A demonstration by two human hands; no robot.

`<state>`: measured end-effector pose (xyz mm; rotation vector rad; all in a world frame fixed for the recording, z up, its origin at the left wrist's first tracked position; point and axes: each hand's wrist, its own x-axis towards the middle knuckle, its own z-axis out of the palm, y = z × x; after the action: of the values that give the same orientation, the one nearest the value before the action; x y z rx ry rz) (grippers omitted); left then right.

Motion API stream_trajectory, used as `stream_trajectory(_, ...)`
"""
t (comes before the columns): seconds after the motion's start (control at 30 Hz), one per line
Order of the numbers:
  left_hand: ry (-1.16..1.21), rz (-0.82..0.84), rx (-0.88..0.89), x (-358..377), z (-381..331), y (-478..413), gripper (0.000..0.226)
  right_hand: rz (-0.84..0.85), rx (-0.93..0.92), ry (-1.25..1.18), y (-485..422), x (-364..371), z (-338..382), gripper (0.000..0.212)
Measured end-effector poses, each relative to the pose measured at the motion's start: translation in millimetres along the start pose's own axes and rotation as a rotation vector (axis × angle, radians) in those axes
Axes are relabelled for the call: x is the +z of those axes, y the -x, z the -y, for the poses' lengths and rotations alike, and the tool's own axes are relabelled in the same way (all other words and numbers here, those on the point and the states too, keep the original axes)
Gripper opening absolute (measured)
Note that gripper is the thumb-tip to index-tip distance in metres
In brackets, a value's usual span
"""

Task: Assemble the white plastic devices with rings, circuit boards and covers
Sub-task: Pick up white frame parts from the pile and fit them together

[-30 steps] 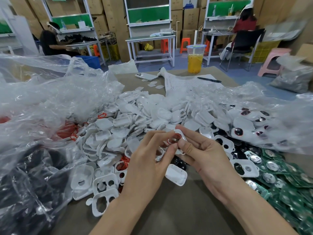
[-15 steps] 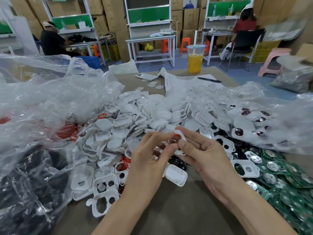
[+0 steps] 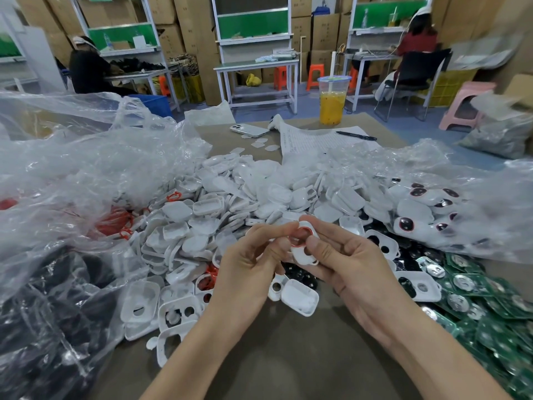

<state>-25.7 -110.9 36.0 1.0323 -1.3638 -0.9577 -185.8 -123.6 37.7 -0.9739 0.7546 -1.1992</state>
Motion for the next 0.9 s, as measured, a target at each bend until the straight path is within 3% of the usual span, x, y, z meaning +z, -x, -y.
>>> stream_trajectory(0.1, 0.052, 0.025, -0.036, -1.6, 2.7, 0.5, 0.017, 0.009, 0.010, -0.017, 0.5, 0.6, -0.5, 0.037)
stream_trajectory(0.9, 0.073, 0.030, -0.043, -2.3, -0.9, 3.8, 0.012, 0.044, -0.003, 0.119, 0.1, -3.0, -5.8, 0.035)
